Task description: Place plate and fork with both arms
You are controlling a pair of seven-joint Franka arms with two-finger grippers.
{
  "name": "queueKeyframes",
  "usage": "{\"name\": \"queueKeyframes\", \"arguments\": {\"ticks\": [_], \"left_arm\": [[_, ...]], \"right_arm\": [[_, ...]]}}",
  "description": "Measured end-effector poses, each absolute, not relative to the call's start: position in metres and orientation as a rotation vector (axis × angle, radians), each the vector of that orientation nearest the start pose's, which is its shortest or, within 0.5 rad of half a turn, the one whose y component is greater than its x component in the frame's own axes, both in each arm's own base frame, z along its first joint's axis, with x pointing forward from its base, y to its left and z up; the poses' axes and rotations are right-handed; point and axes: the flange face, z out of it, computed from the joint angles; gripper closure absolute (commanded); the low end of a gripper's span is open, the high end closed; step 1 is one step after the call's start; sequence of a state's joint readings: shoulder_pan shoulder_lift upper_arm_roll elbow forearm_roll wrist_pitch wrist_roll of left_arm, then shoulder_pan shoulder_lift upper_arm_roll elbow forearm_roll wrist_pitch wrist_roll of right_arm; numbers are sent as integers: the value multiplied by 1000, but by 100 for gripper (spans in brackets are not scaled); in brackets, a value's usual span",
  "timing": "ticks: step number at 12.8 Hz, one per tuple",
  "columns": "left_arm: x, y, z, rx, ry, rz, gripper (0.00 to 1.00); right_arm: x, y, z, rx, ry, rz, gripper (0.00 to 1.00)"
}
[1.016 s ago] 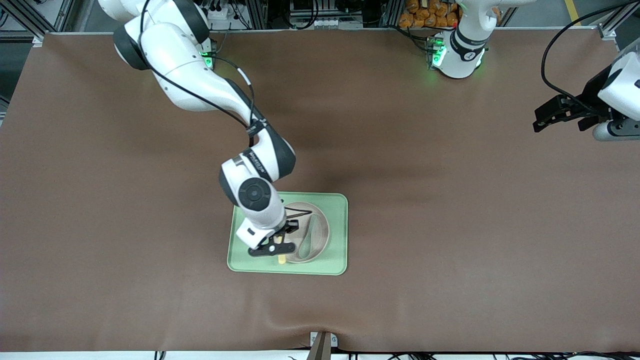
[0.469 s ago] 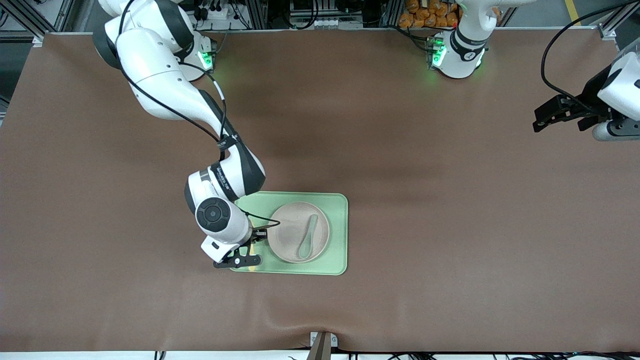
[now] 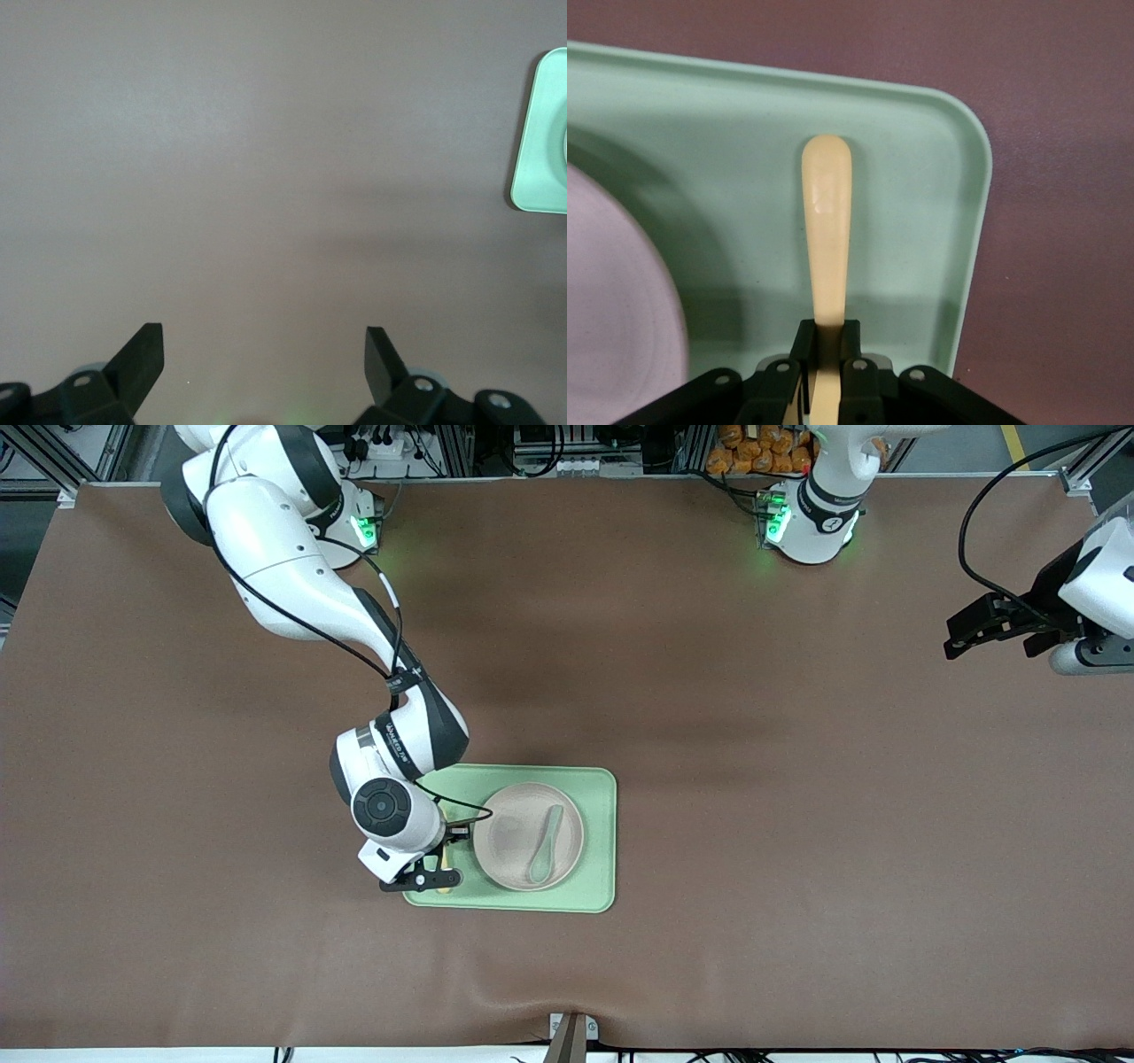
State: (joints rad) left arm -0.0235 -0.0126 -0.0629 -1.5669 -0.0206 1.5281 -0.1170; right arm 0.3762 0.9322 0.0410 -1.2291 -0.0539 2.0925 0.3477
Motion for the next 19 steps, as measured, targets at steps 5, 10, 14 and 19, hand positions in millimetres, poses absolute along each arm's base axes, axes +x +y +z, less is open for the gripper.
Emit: {"name": "queueKeyframes", "arguments": {"ticks": [5, 10, 14, 19], "left_arm": [[544, -50, 629, -3158, -47, 46, 0], [544, -50, 629, -3158, -47, 47, 0], [544, -50, 629, -3158, -47, 45, 0], [544, -49, 630, -3158, -48, 45, 0]], "right_arm": [[694, 277, 210, -3170, -86, 89, 0], [724, 202, 311, -3103, 126, 117, 0], [725, 110, 416, -3069, 257, 92, 0], [681, 41, 483, -3072, 289, 128, 0]]}}
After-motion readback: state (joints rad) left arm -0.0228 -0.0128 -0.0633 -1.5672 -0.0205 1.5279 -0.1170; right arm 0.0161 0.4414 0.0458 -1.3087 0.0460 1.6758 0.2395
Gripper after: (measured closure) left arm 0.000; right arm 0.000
